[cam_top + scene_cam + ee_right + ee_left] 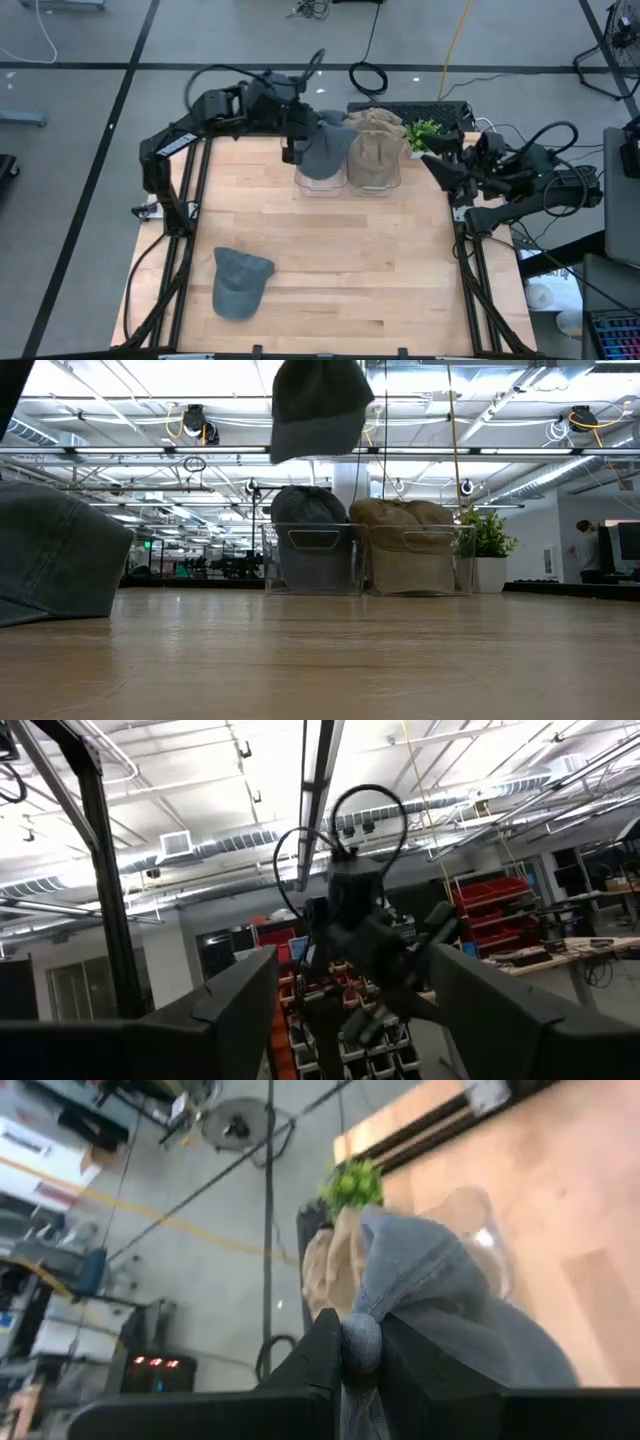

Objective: Pick & Place hat
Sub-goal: Put the top blue cap into the left transparent bin

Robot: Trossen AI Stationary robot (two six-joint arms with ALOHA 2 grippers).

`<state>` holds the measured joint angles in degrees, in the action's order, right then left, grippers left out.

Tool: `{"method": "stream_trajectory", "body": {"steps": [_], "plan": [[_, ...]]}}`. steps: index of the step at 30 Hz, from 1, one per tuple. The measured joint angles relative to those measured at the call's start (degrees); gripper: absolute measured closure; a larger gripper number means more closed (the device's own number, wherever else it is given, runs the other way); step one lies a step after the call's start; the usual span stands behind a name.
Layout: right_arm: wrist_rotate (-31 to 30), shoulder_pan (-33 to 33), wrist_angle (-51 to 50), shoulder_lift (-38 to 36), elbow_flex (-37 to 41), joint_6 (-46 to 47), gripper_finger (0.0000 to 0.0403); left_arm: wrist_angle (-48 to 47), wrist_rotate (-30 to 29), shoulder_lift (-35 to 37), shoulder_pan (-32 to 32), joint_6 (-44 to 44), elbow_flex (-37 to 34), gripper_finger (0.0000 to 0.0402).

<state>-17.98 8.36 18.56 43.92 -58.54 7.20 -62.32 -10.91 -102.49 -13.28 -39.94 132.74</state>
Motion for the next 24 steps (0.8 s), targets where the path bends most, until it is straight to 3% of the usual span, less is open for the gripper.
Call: {"method": "stream_trajectory", "body": {"steps": [9,24], "plan": [[0.20,0.00,-0.76,0.02,0.00,-0.87,0.0153,-4.86,-5.38,-5.17,-3.73,2.20,0.01,0.0363],[0.13,0.00,-0.84,-0.02,0.00,-2.14,0.0153,5.40,0.60,-4.44,-8.43,0.92,-15.99,0.0363]]}}
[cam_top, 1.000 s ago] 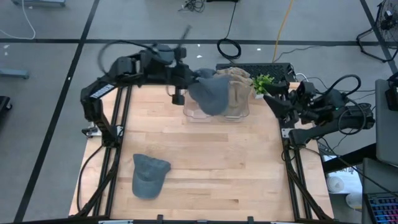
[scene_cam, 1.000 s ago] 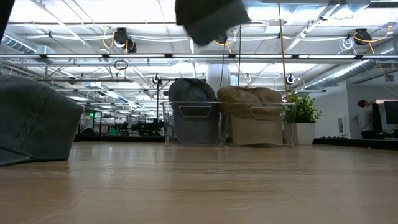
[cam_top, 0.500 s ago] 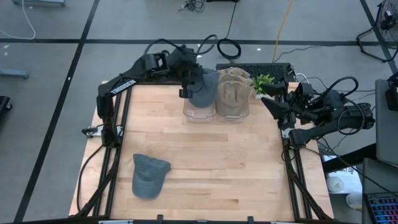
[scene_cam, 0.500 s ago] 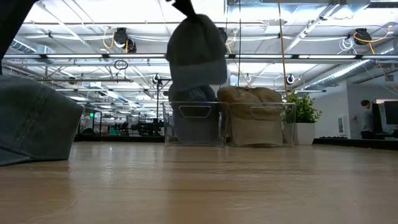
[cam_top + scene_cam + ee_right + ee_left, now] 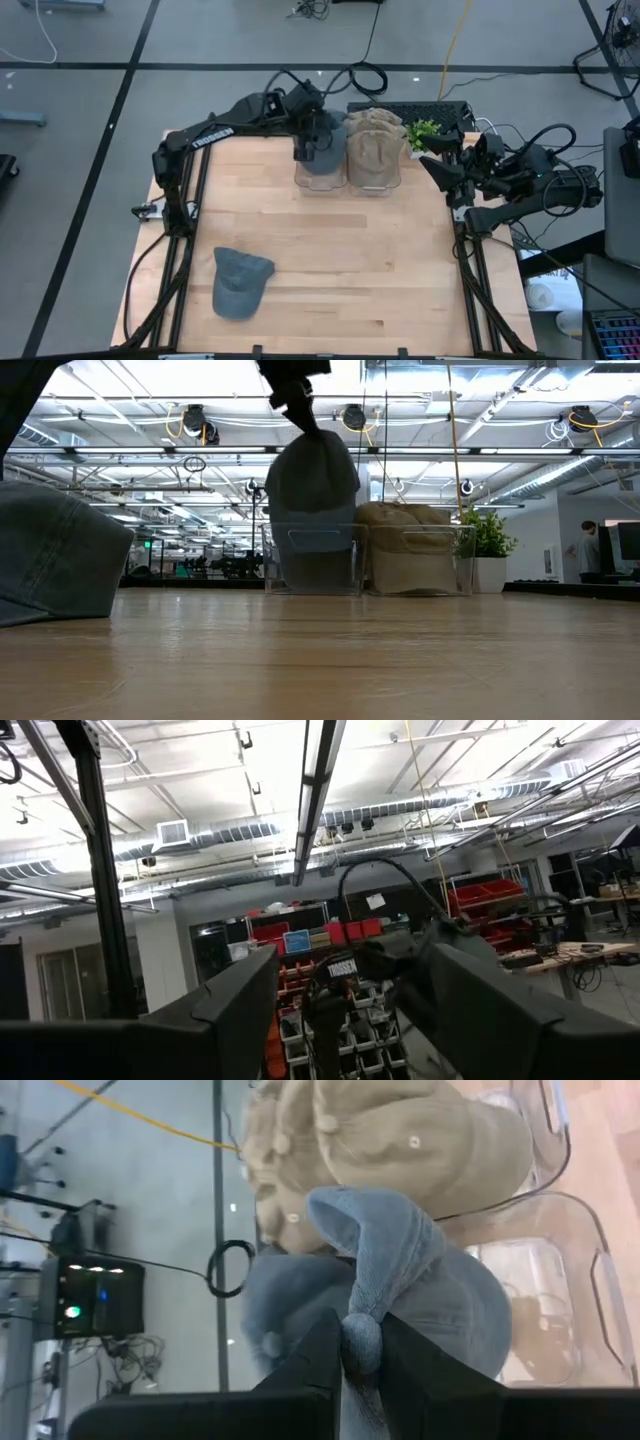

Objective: Pick & Place hat
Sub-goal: Put the top blue cap into the left transparent bin

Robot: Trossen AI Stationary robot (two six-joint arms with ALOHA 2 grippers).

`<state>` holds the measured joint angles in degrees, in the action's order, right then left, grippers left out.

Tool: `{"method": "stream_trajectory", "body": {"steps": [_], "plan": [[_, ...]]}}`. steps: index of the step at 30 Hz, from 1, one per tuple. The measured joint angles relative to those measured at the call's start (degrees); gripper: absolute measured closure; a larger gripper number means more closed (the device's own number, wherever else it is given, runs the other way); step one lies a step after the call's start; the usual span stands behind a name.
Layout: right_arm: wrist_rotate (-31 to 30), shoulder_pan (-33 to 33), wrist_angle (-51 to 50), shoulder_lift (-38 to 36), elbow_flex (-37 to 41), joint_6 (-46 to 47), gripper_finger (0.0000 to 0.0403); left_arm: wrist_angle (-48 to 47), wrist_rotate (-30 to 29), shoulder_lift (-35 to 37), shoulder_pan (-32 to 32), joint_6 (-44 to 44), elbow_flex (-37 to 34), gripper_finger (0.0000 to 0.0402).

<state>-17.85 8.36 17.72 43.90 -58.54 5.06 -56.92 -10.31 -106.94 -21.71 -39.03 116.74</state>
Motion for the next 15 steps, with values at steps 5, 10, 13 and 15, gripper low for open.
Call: {"method": "stream_trajectory", "body": {"steps": [5,10,13,15], "plan": [[-0.01,0.00,0.00,0.00,0.00,0.00,0.0153,3.64,0.25,0.03,-0.50,-1.00,-5.33,0.0363],[-0.02,0.00,0.00,0.00,0.00,0.00,0.0153,8.22,0.20,0.07,-2.01,-0.85,-10.00,0.0363],[-0.03,0.00,0.00,0.00,0.00,0.00,0.0153,10.93,0.46,0.07,-3.05,-1.12,-12.46,0.0363],[-0.04,0.00,0.00,0.00,0.00,0.00,0.0153,12.38,0.54,0.07,-3.80,-1.42,-14.11,0.0363]]}}
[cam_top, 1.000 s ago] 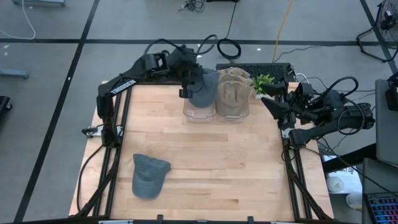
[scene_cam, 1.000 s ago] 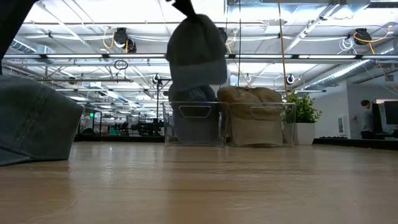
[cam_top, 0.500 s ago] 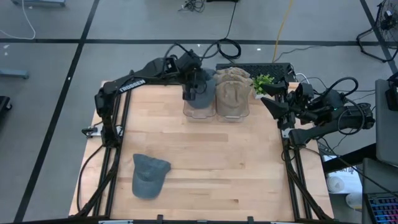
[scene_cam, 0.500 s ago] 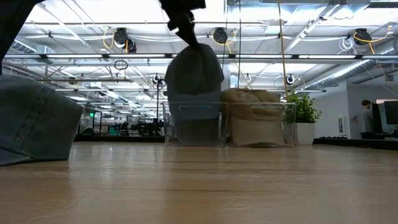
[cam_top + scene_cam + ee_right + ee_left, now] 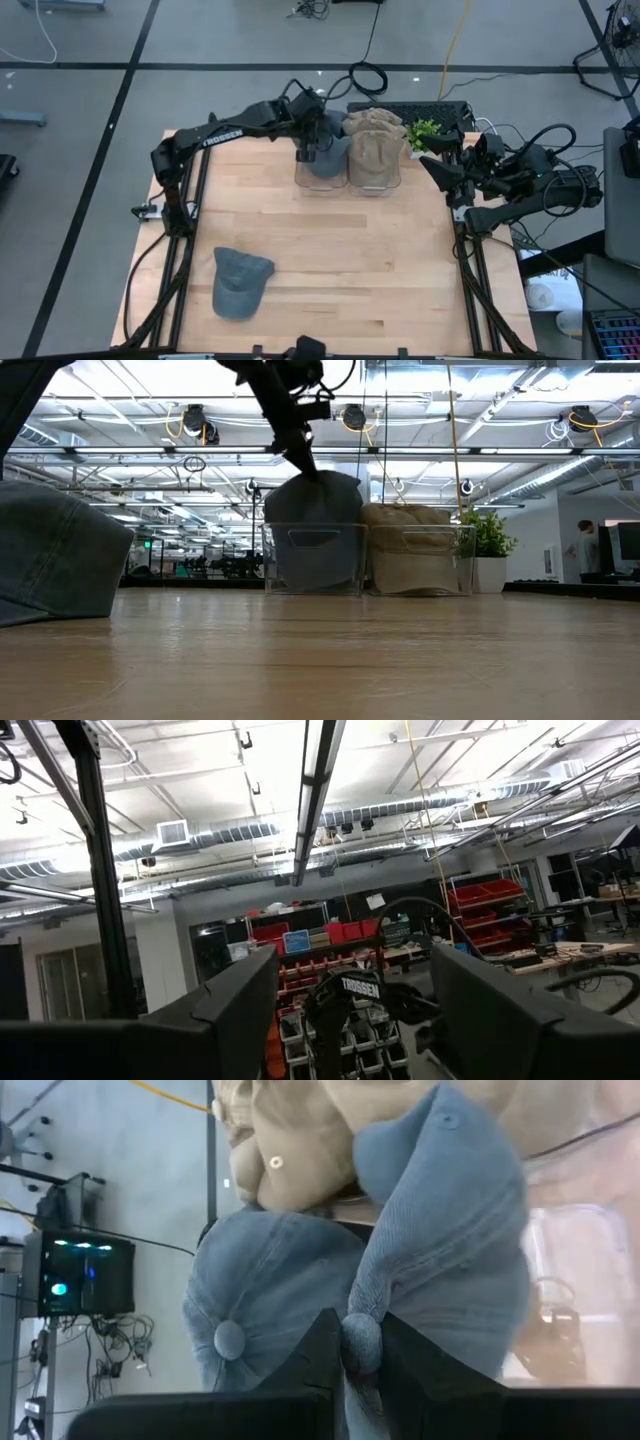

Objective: Pick & Place hat
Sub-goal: Put the top blue cap into the left transparent bin, then put the blue cap into the left transparent bin

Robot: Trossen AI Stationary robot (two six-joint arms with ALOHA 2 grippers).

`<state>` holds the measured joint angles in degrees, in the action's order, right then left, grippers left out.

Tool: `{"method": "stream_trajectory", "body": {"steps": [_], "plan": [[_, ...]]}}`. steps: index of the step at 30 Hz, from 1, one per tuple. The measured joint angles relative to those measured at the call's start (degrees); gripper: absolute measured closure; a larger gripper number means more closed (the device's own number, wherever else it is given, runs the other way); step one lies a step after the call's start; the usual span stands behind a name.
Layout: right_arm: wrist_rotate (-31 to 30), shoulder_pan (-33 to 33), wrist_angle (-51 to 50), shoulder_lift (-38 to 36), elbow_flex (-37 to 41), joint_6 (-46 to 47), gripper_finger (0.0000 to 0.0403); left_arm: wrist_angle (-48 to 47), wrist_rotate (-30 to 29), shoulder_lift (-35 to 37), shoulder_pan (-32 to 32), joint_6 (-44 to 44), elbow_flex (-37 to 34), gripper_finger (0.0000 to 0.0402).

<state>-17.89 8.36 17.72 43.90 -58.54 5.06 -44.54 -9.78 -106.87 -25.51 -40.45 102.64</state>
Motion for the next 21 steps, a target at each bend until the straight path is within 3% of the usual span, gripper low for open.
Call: {"method": "stream_trajectory", "body": {"steps": [8,13,21], "plan": [[-0.02,0.00,0.40,0.00,0.00,0.00,0.0153,4.90,-0.55,-0.02,-1.79,2.53,-2.81,0.0359],[-0.01,0.00,0.44,0.02,0.00,0.00,0.0153,3.65,-3.19,2.28,-0.90,6.79,-2.88,0.0261],[0.00,0.00,0.36,0.33,0.00,-0.38,0.0153,4.11,3.37,10.09,0.49,13.89,-2.79,0.0121]]}}
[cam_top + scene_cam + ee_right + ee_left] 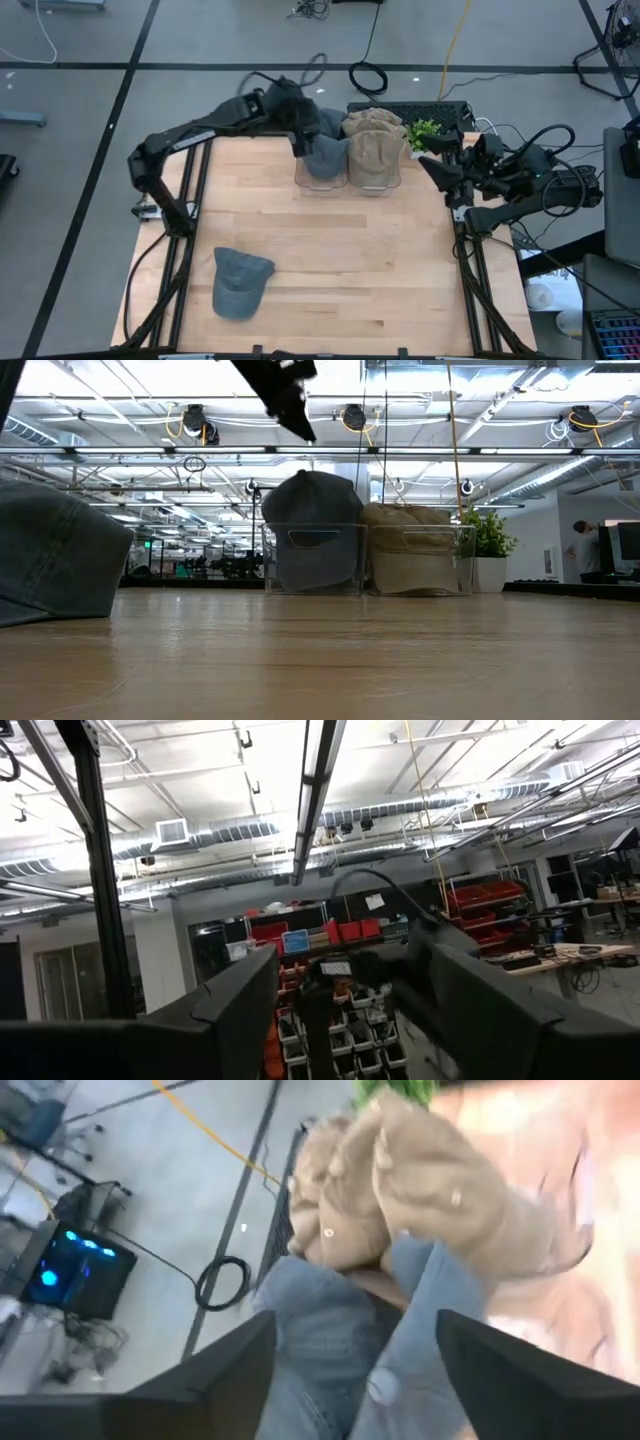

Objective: Pick & Place hat
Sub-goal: Put the blue cap into the left transparent bin

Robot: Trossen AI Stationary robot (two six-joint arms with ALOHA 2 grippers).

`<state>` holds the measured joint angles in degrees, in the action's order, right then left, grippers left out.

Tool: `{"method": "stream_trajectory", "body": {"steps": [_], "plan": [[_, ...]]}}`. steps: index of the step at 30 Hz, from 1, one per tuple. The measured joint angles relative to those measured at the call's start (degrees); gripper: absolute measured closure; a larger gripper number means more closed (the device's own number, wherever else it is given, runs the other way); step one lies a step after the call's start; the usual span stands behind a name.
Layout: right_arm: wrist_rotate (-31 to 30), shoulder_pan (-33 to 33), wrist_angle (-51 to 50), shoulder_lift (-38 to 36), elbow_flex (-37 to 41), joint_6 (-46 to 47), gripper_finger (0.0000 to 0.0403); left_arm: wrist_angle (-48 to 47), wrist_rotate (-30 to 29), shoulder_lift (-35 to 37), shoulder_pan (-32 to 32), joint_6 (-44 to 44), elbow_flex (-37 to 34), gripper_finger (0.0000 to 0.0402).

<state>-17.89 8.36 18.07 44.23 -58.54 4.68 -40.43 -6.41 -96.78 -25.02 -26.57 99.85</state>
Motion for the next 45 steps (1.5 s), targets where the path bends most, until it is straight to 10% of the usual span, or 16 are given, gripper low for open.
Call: {"method": "stream_trajectory", "body": {"steps": [9,25,45], "plan": [[0.00,0.00,-0.75,1.03,0.00,0.15,0.0153,-9.57,0.97,10.77,1.63,14.28,0.08,0.0055],[0.11,0.00,-0.77,1.62,0.00,2.04,0.0153,-18.13,2.07,25.19,10.13,28.49,0.07,0.0086],[0.07,0.00,1.04,7.84,0.00,5.44,0.0153,-43.75,8.63,26.67,35.67,53.80,0.02,0.0101]]}}
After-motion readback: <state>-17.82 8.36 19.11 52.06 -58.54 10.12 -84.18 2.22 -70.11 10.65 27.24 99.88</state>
